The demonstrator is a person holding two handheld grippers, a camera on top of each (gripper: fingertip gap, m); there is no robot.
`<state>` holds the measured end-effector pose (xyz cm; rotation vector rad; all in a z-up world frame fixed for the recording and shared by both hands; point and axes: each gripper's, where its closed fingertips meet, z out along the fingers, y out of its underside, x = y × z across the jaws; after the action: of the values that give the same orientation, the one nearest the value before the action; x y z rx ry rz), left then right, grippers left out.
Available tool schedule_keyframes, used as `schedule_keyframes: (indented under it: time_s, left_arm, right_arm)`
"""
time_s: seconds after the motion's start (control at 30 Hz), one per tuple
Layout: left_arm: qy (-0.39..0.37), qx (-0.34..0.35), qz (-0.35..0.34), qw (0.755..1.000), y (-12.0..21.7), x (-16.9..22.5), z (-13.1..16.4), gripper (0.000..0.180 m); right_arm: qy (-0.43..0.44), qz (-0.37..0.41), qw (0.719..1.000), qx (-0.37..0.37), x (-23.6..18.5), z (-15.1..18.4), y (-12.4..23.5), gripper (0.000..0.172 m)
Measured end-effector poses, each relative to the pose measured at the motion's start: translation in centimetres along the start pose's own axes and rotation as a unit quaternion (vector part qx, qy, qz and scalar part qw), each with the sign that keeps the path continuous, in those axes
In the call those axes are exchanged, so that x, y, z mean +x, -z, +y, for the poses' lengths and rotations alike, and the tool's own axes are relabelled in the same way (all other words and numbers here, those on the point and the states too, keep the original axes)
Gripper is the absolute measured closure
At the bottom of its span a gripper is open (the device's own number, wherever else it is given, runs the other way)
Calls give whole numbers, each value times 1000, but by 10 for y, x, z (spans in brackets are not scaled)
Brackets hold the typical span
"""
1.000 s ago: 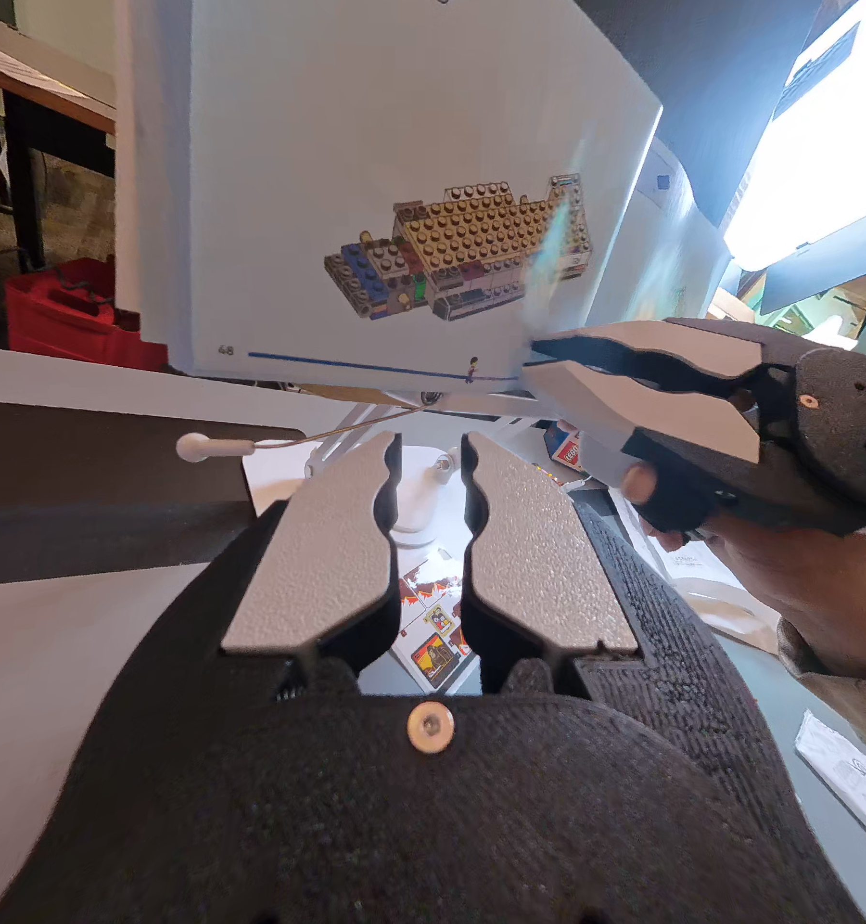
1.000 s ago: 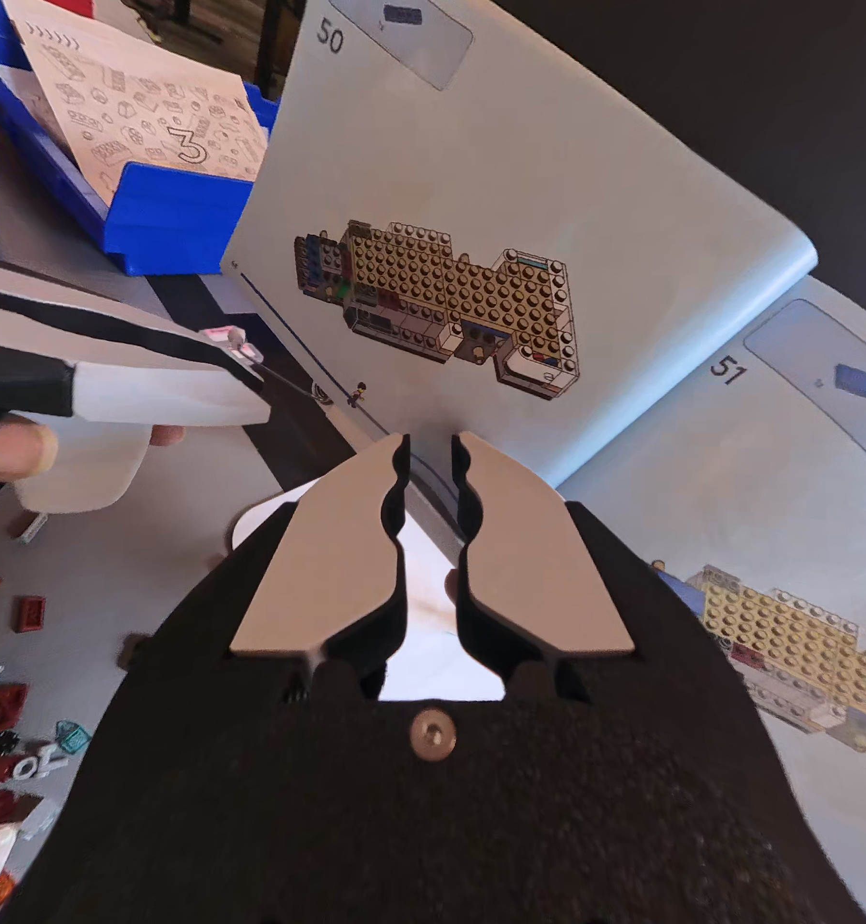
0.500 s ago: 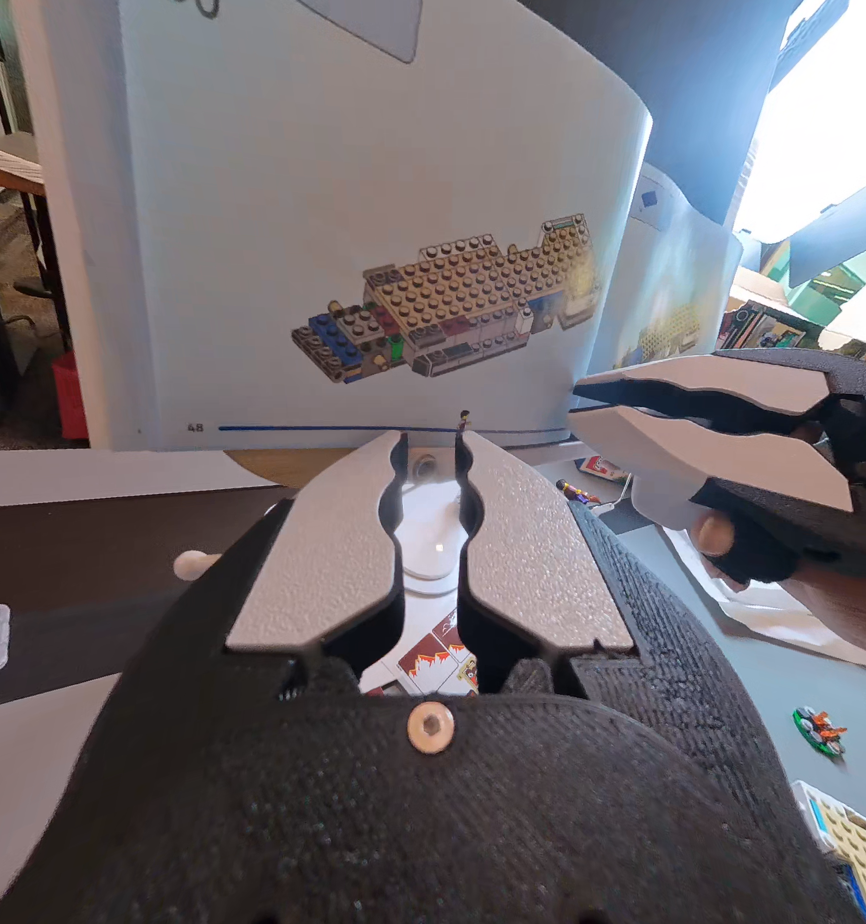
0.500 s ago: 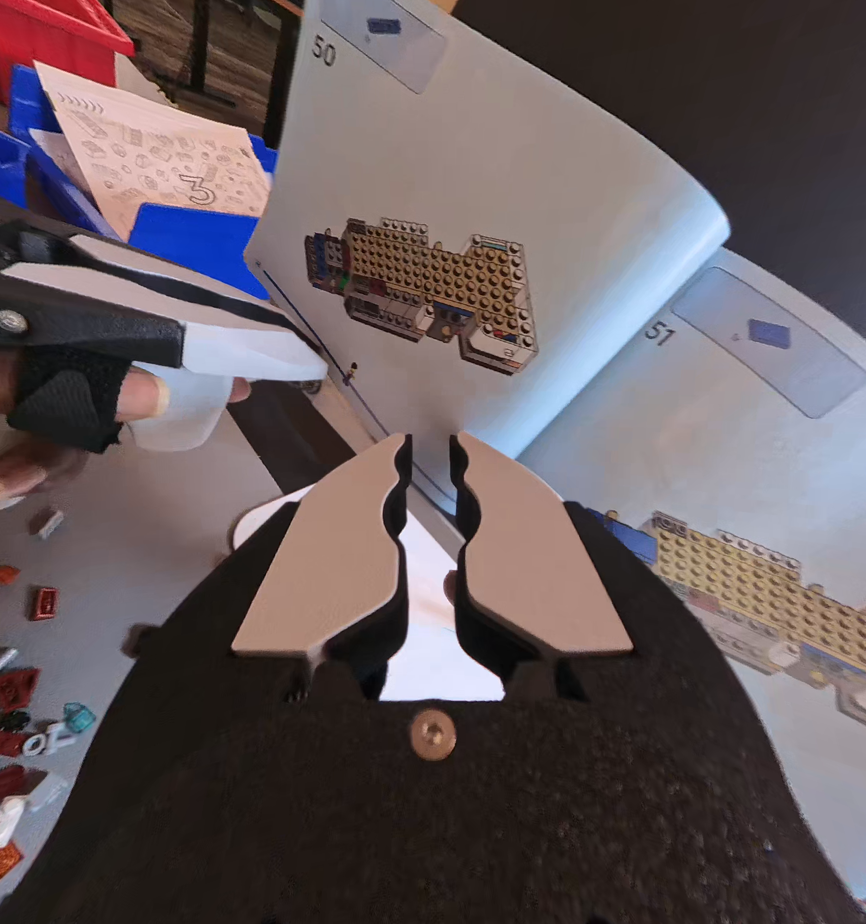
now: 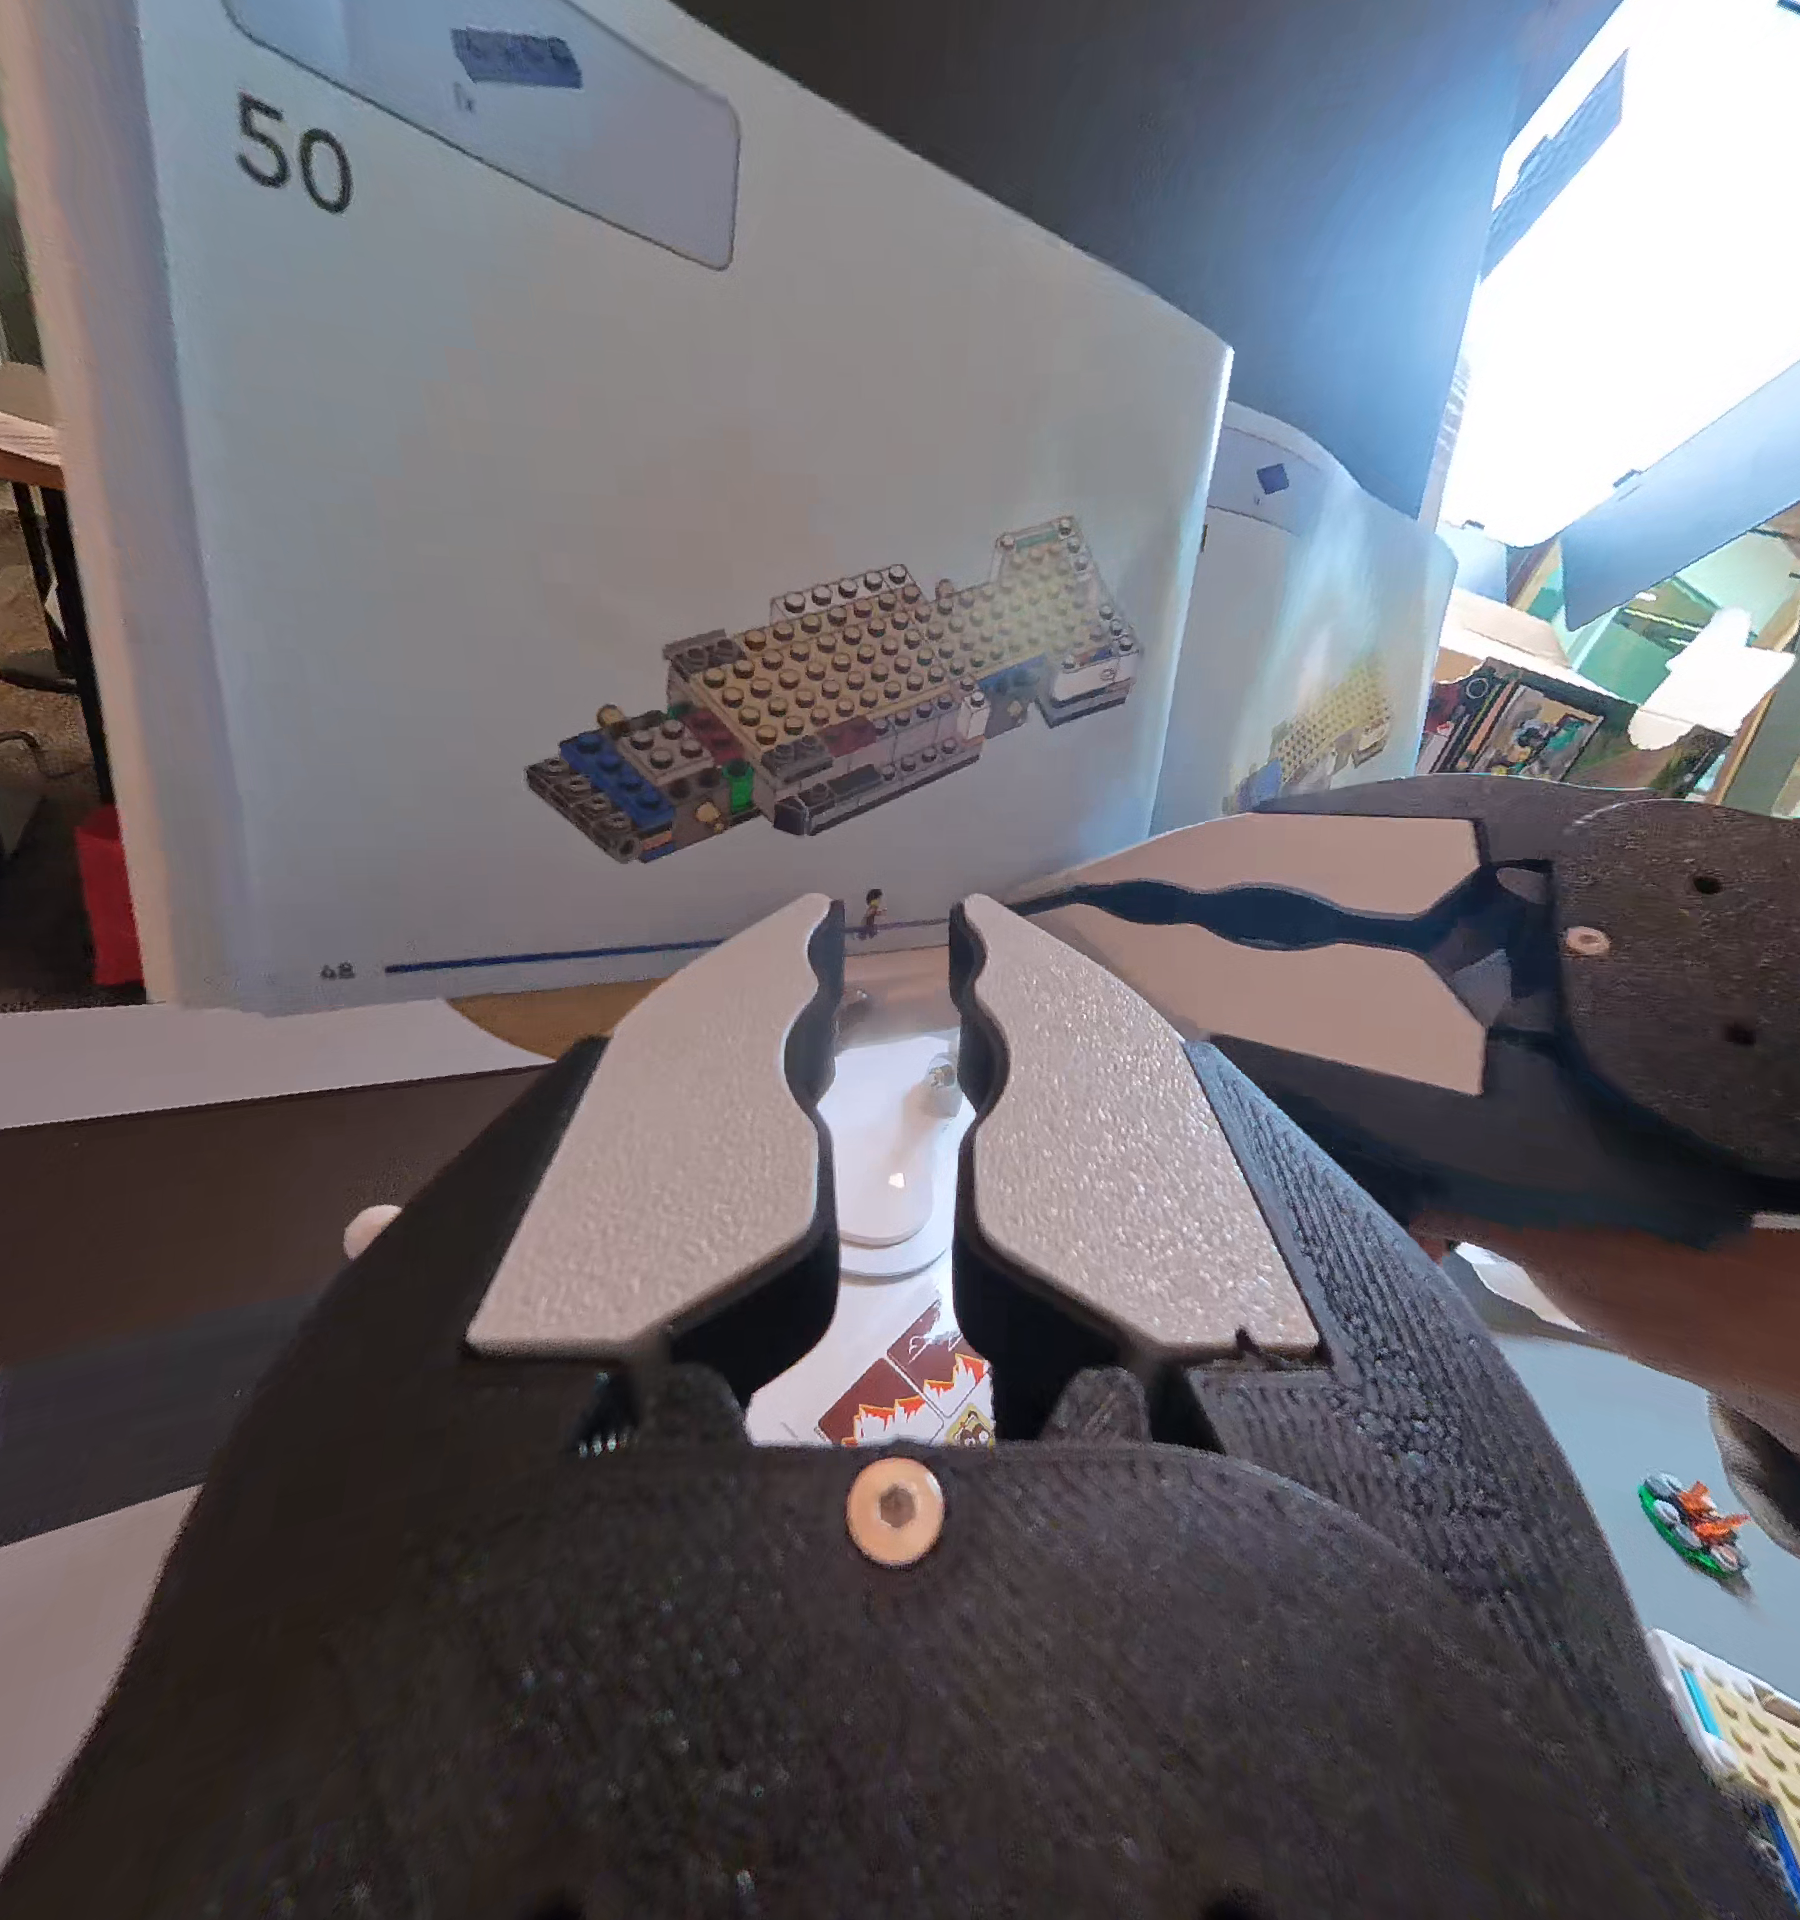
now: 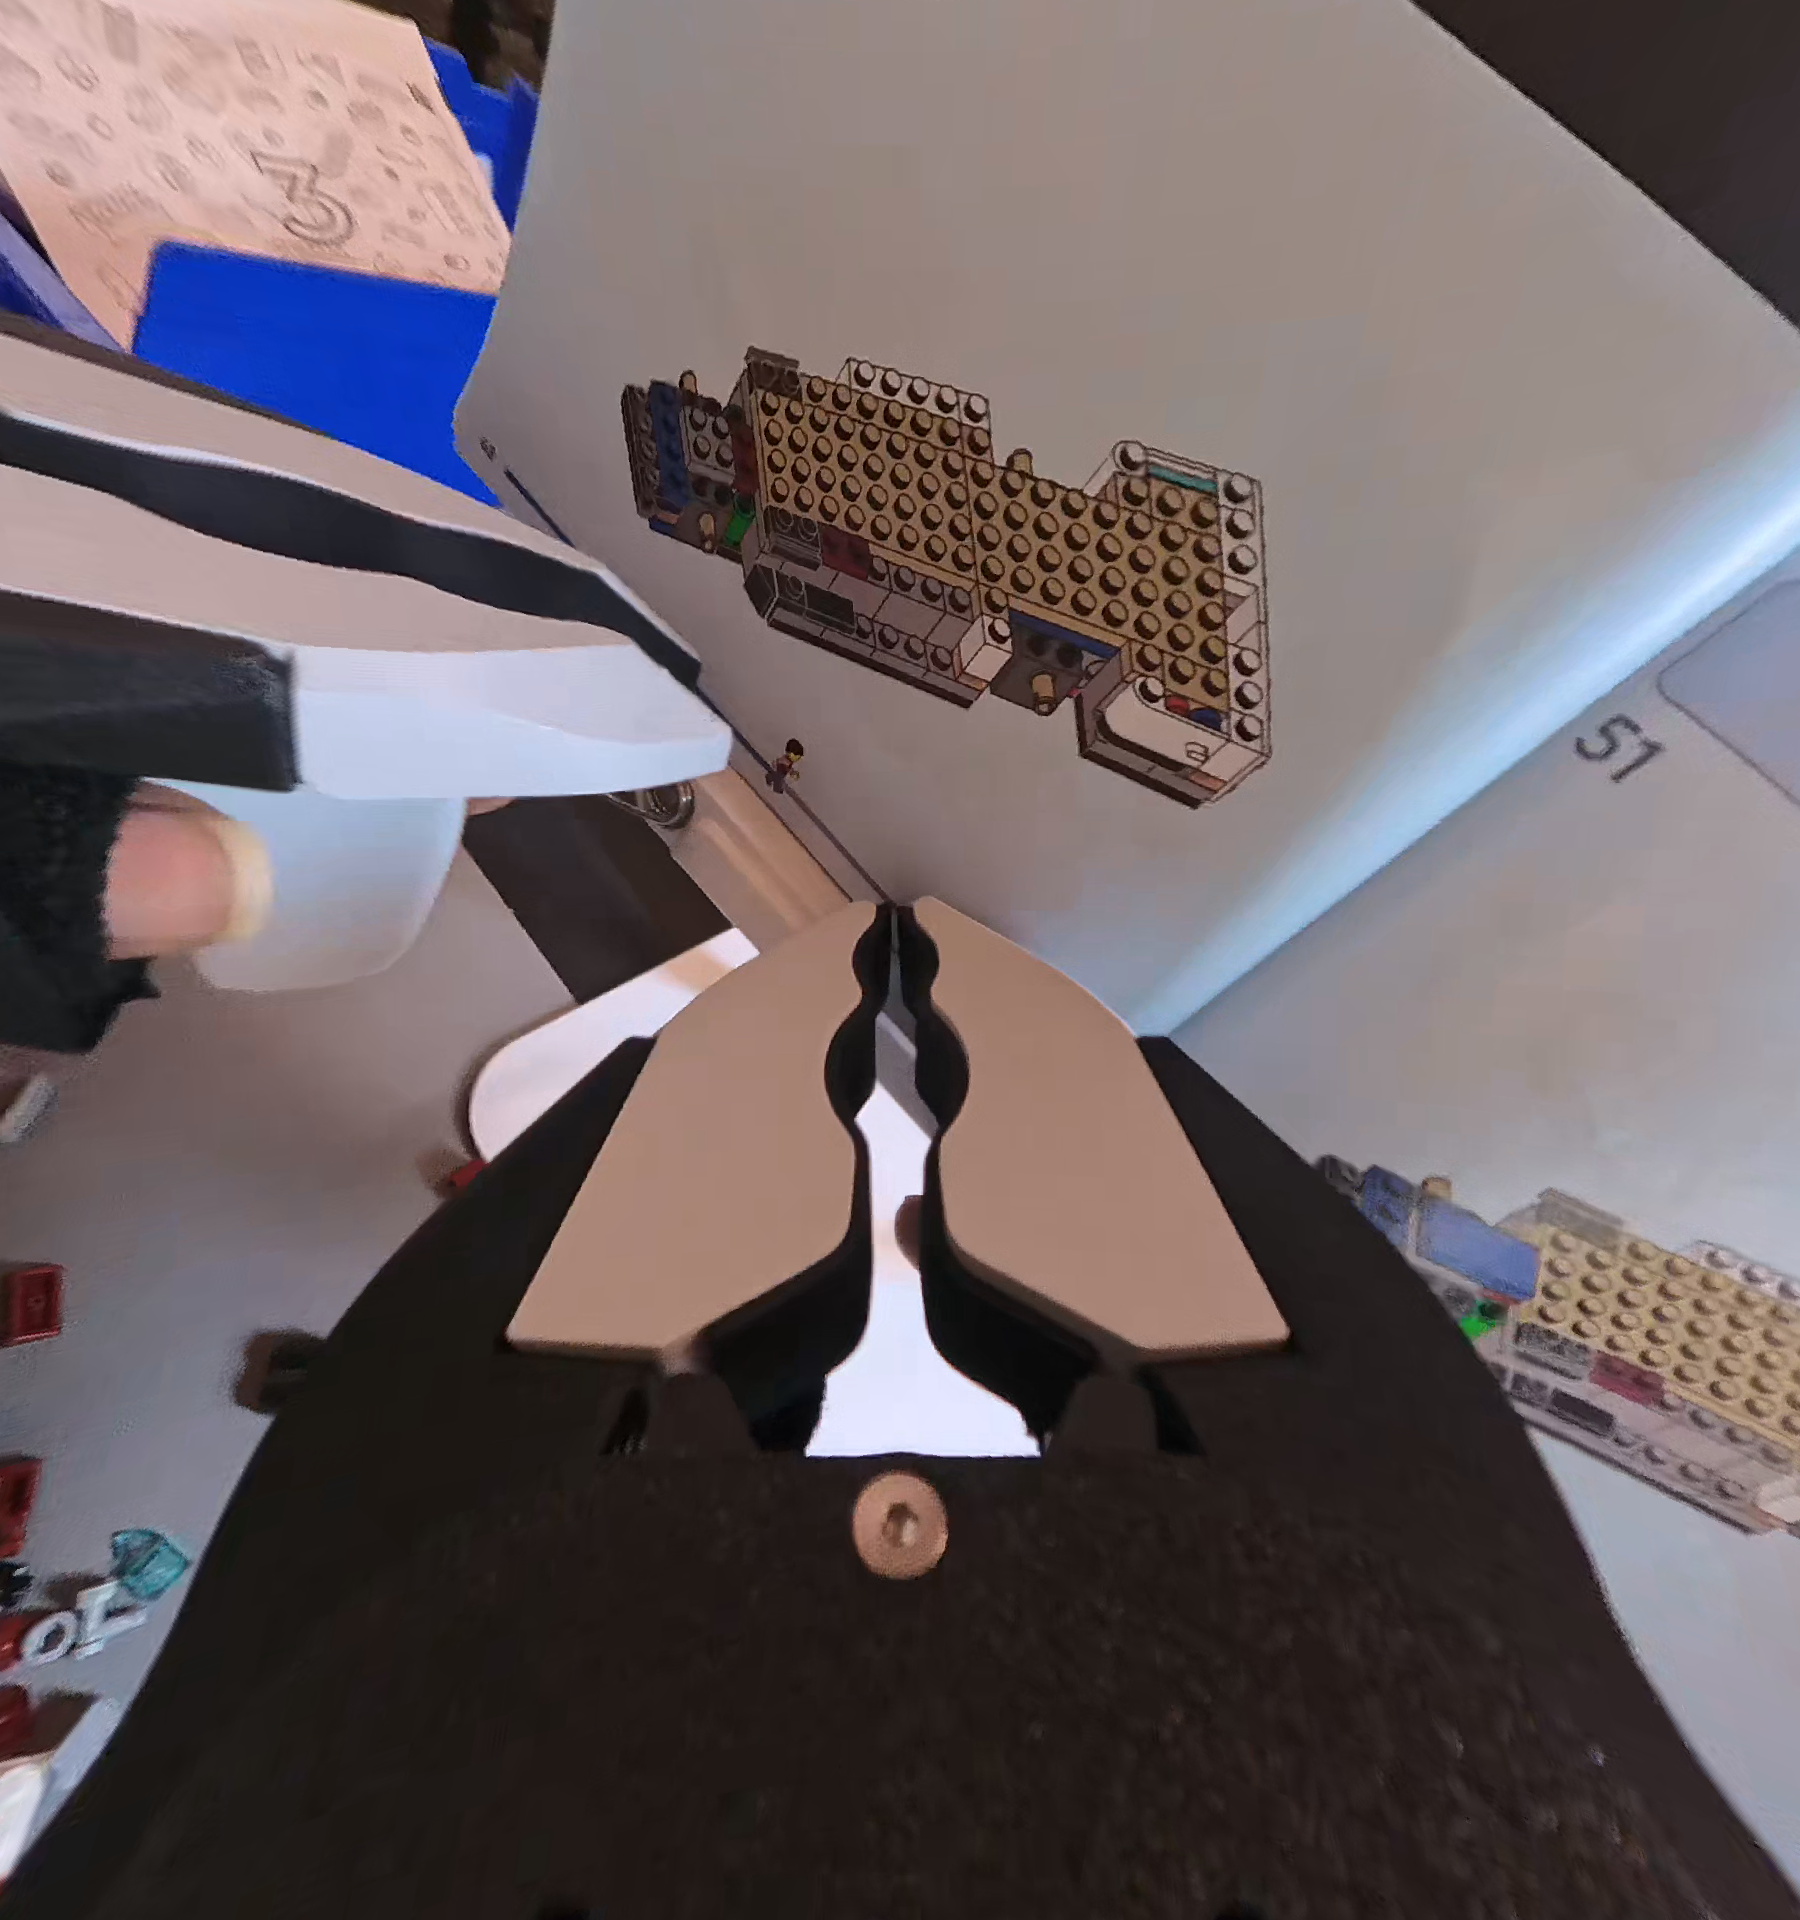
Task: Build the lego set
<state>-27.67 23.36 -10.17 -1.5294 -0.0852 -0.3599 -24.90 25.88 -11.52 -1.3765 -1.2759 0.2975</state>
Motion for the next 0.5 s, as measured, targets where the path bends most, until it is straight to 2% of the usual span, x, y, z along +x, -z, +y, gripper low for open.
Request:
schedule_keyframes:
  time_s: [0.07,0.27,0.4,0.5]
  left_arm:
    - [4,-8,-8,1000,-4,-4,4,162]
    - [8,-14,-20,1000,-7,-10,4,167]
    - [6,-13,-23,1000,-8,-10,4,167]
    - [5,-13,-24,1000,-7,-9,5,166]
  right_arm:
    - [-23,-10,999,29,1,-2,10,165]
    - [-84,58,991,88,45,6,41,164]
    - [-102,39,990,89,52,19,40,164]
    - [-85,31,991,94,46,15,35,164]
